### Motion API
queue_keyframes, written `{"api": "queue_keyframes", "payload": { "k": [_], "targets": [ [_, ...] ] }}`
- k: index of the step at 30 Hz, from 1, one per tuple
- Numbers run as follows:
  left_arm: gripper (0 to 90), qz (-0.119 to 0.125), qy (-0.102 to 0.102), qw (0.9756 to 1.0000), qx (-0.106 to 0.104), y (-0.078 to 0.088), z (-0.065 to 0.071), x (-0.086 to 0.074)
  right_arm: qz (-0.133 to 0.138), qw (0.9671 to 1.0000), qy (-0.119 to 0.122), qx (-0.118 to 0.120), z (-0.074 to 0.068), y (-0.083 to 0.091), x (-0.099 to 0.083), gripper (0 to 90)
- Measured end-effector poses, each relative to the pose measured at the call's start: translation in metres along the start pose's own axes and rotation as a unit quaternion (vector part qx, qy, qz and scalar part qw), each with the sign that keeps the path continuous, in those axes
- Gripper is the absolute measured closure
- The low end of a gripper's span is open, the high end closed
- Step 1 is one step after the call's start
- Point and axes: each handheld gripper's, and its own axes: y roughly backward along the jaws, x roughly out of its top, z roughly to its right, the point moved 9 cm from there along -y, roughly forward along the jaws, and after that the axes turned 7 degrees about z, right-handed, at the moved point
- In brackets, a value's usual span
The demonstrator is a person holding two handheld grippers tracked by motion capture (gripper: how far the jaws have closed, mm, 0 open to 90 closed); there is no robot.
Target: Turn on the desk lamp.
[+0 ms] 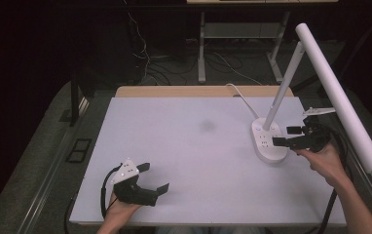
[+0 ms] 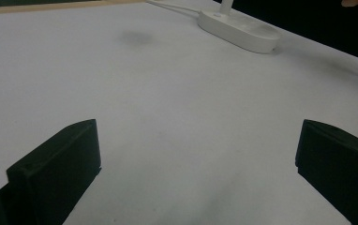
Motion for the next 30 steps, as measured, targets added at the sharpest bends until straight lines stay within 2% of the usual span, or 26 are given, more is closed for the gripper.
{"api": "queue_keyframes", "payload": {
  "k": [2,5,9,10,11,15,16,19,20,22,27,30],
  "targets": [
    [0.0,0.002,0.000,1.0000,0.001,0.000,0.000,0.000,-0.001,1.0000,0.000,0.000,0.004,0.001,0.003,5.8],
    [0.0,0.003,0.000,1.0000,0.002,0.001,-0.001,0.001,0.003,1.0000,-0.002,-0.001,0.009,0.001,0.006,5.8],
    [0.0,0.002,0.000,1.0000,0.002,0.001,-0.001,0.001,-0.008,0.9999,-0.004,-0.012,0.016,-0.001,0.008,6.0],
    [0.0,0.002,0.000,1.0000,0.002,0.000,-0.001,0.000,-0.010,0.9998,-0.003,-0.015,0.018,-0.001,0.009,8.2],
    [0.0,0.002,0.000,1.0000,0.002,0.000,-0.001,0.000,-0.008,0.9999,-0.004,-0.011,0.019,0.000,0.012,14.0],
    [0.0,0.002,-0.001,1.0000,0.003,0.000,-0.001,0.000,-0.007,0.9998,-0.003,-0.020,0.024,-0.001,0.016,17.9],
    [0.0,0.002,-0.001,1.0000,0.003,0.001,-0.001,0.000,-0.011,0.9997,-0.002,-0.020,0.028,-0.001,0.018,22.8],
    [0.0,0.002,0.001,1.0000,0.003,0.001,-0.001,0.001,-0.013,0.9996,0.001,-0.025,0.032,-0.002,0.019,26.1],
    [0.0,0.002,0.001,1.0000,0.004,0.001,-0.001,0.000,-0.013,0.9994,0.002,-0.031,0.038,-0.003,0.021,31.7],
    [0.0,0.001,0.000,1.0000,0.004,0.002,-0.002,0.000,-0.012,0.9994,0.002,-0.033,0.039,-0.003,0.022,34.2],
    [0.0,0.001,0.000,1.0000,0.005,0.001,-0.002,0.000,-0.018,0.9983,-0.003,-0.055,0.053,-0.008,0.021,48.4],
    [0.0,0.001,0.000,1.0000,0.005,0.001,-0.002,0.000,-0.020,0.9982,-0.004,-0.056,0.056,-0.010,0.020,52.4]
  ]
}}
